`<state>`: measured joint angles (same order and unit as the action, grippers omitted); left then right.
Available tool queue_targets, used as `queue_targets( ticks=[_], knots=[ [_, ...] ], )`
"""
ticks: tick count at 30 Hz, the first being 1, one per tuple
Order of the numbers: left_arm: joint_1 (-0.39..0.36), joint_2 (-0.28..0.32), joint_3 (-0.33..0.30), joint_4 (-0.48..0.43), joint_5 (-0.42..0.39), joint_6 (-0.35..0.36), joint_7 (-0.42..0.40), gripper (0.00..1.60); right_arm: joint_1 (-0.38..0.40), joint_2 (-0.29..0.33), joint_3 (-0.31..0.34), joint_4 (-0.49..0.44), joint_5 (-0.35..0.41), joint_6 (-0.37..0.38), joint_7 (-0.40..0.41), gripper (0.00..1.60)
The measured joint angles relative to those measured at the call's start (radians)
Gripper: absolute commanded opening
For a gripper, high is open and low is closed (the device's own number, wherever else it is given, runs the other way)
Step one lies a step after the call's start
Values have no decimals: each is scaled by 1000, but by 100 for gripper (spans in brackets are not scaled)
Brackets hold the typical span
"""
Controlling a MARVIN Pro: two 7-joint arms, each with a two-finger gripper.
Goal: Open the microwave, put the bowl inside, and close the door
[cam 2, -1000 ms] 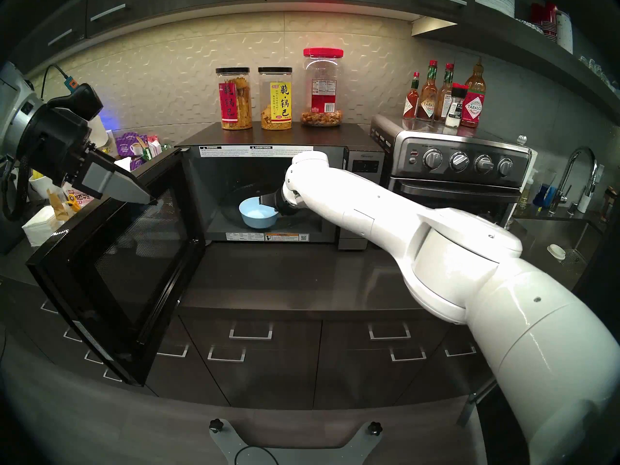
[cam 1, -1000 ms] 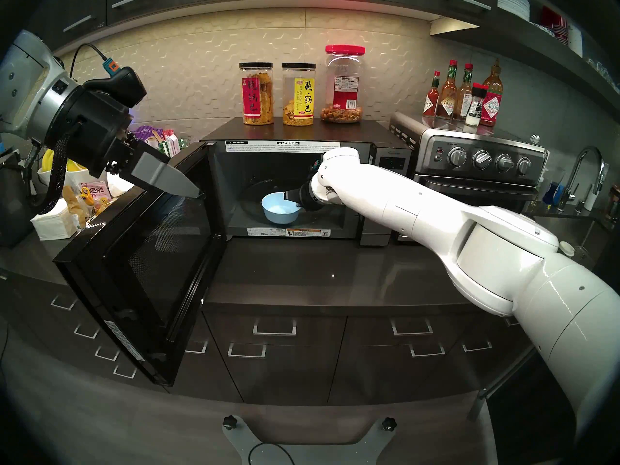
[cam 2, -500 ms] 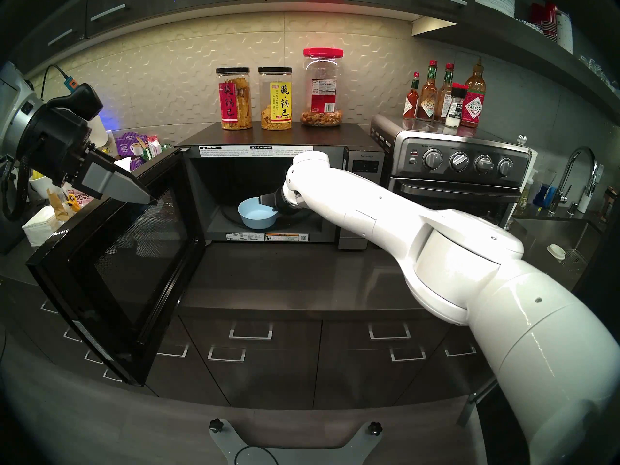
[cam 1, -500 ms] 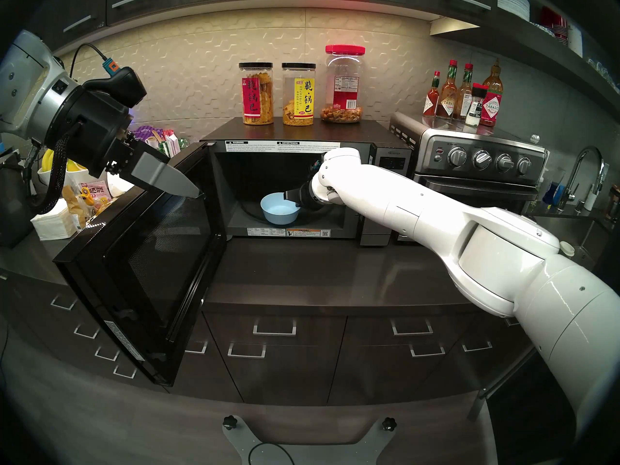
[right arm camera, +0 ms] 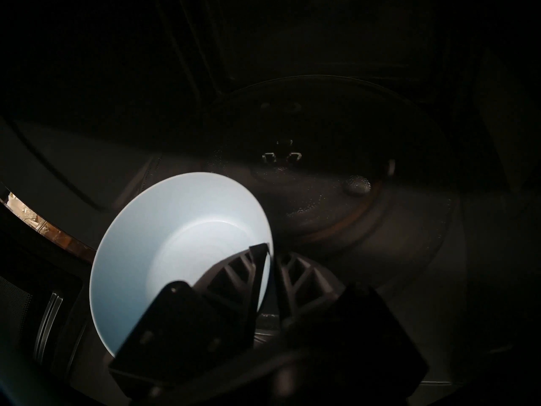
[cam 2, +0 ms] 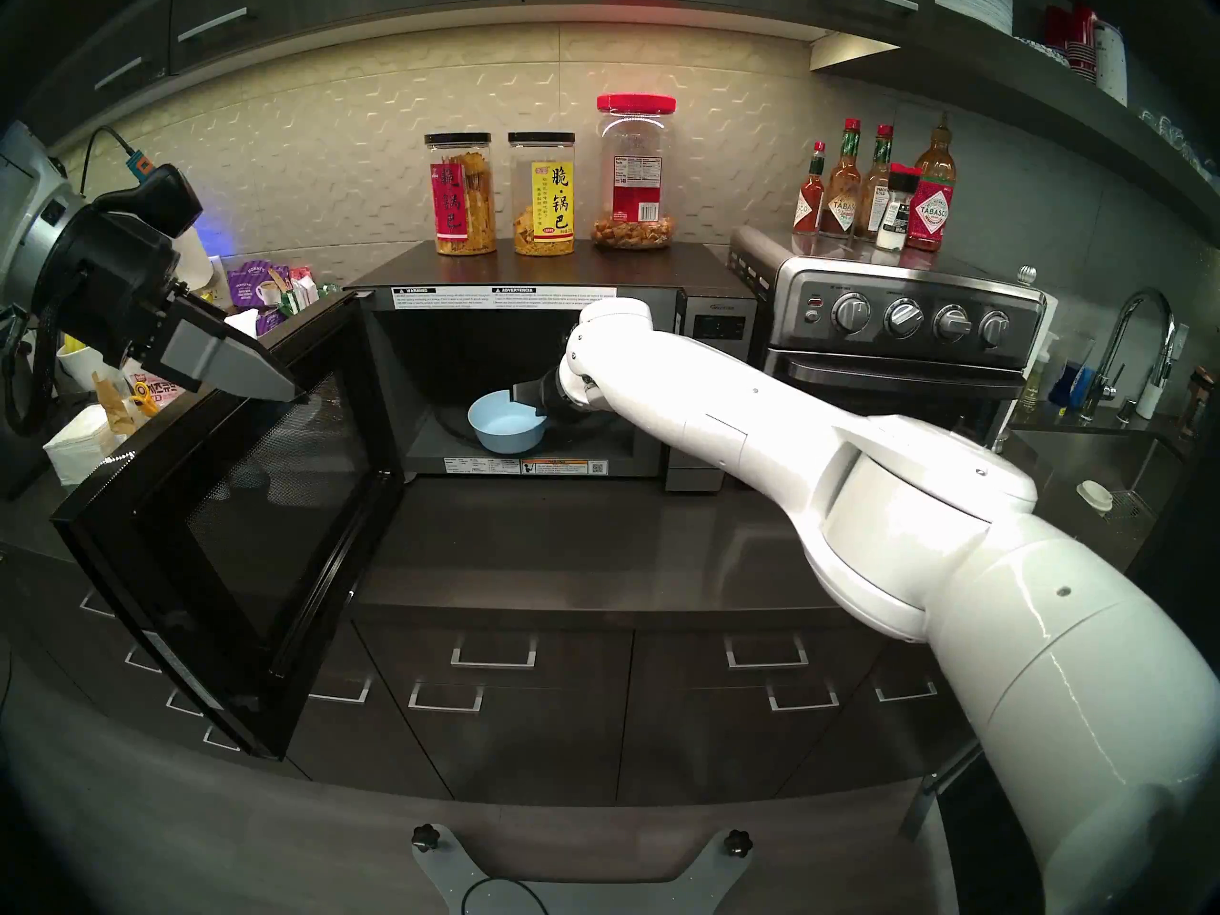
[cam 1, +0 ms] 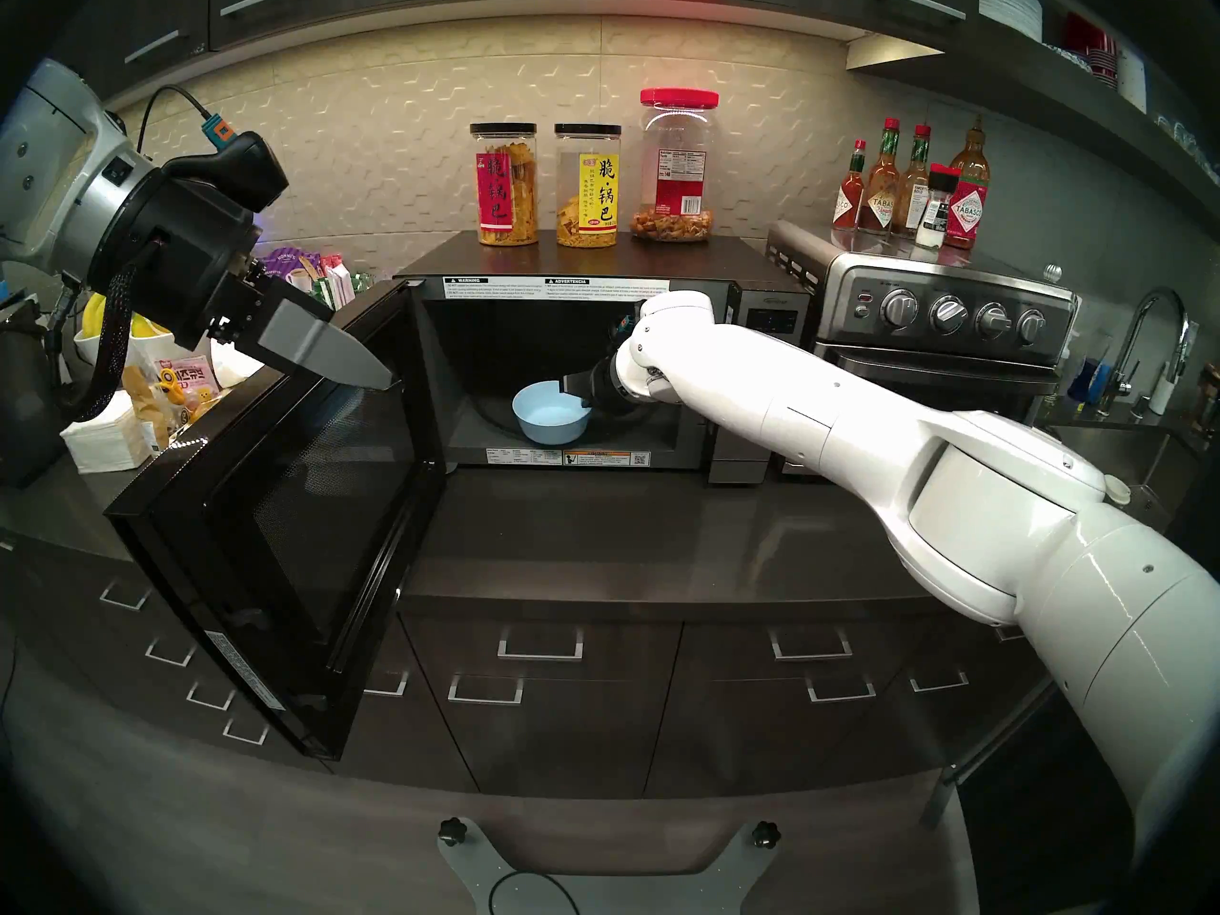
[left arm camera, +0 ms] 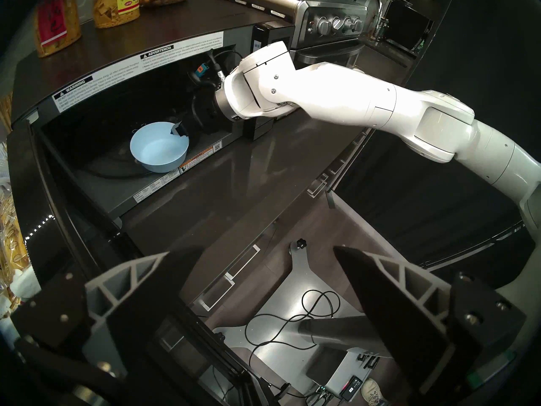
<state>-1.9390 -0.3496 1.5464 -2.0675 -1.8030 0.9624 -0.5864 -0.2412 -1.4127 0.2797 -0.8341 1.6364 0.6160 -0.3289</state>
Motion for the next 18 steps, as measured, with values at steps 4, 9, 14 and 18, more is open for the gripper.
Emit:
queue_targets(
  ticks=[4, 9, 14, 18],
  knots=[
    [0, 0, 0, 0, 0, 0, 0, 160, -2, 8, 6, -14, 5, -1, 0, 68],
    [0, -1, 0, 0, 0, 0, 0, 160, -3, 16, 11, -28, 8, -5, 0, 63],
    [0, -1, 1, 0, 0, 0, 0, 160, -4, 21, 14, -35, 10, -11, -5, 58],
    [0, -1, 1, 0, 0, 0, 0, 160, -5, 23, 15, -37, 11, -14, -14, 58]
  ],
)
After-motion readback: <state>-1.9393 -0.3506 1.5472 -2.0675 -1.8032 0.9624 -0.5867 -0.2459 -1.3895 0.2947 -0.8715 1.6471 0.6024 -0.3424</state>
